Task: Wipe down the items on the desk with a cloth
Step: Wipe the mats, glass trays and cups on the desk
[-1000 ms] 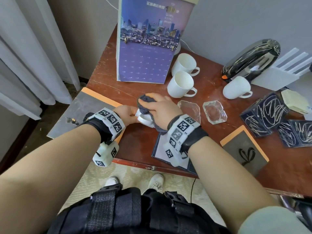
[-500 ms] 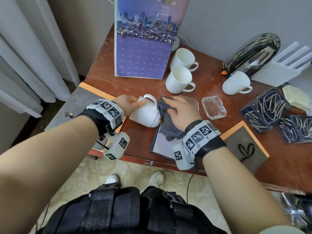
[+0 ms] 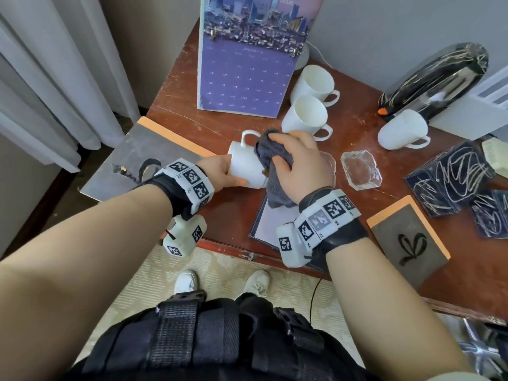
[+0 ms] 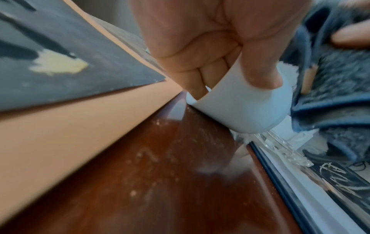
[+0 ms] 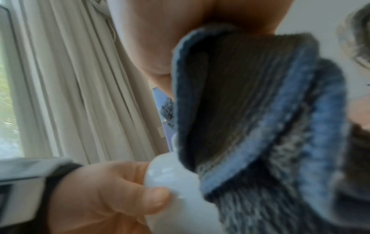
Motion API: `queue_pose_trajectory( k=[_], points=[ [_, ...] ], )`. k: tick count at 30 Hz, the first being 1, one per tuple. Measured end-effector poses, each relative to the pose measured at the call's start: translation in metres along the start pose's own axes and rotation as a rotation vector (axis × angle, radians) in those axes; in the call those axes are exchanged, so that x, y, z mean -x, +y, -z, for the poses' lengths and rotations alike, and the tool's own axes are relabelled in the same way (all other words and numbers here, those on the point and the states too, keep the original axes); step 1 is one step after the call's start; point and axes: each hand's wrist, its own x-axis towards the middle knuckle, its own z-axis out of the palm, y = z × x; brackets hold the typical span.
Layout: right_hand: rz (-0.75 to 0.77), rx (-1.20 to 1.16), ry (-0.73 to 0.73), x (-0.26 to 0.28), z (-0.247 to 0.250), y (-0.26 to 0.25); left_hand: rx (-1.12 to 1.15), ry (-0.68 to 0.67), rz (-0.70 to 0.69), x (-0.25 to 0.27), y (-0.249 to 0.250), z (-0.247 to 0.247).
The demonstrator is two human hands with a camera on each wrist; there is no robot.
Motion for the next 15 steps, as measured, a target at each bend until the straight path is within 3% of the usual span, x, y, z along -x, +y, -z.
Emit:
queue_pose_trajectory(
  k=[3, 6, 11, 15],
  points=[
    [0.167, 0.059, -0.057, -0.009, -0.017, -0.012, 0.018, -0.025, -0.011, -0.004, 0.001, 0.002],
    [0.127, 0.169, -0.193, -0.008, -0.035, -0.009, 0.047, -0.035, -0.003, -0.005, 0.001, 0.003],
    [0.132, 0.213, -0.212, 0.016, -0.033, 0.014, 0.17, -0.022, -0.006, -0.007, 0.002, 0.006],
    [0.023, 0.185, -0.148, 0.011, -0.02, 0.023, 0.395, 0.097, 0.057, -0.009, 0.004, 0.006]
  ],
)
